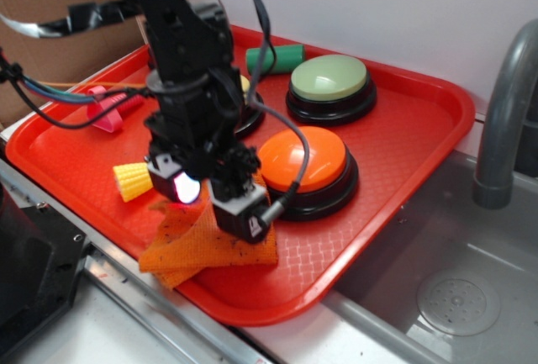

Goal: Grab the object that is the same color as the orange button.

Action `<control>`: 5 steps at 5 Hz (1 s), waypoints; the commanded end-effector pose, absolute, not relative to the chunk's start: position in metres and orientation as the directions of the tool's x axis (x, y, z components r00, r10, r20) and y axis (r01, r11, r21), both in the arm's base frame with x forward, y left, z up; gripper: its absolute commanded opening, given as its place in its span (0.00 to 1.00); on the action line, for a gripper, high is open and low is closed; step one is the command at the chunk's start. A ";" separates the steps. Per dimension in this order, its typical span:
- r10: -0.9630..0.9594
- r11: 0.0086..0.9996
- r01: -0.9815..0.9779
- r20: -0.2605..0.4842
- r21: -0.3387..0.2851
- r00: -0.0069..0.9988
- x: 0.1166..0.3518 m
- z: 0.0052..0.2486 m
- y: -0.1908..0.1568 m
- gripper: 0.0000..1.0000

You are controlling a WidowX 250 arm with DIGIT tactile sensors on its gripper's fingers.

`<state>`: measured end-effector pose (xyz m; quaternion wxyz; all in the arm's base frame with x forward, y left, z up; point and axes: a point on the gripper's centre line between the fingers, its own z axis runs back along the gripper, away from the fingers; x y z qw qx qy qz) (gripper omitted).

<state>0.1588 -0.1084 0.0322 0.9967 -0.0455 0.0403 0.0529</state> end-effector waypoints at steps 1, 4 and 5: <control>0.147 0.980 -0.152 -0.046 -0.131 0.988 0.154 0.024 -0.112 1.00; 0.123 0.991 -0.125 -0.038 -0.055 0.992 0.157 0.038 -0.099 0.00; 0.120 0.991 -0.122 -0.037 -0.053 0.992 0.155 0.039 -0.094 0.00</control>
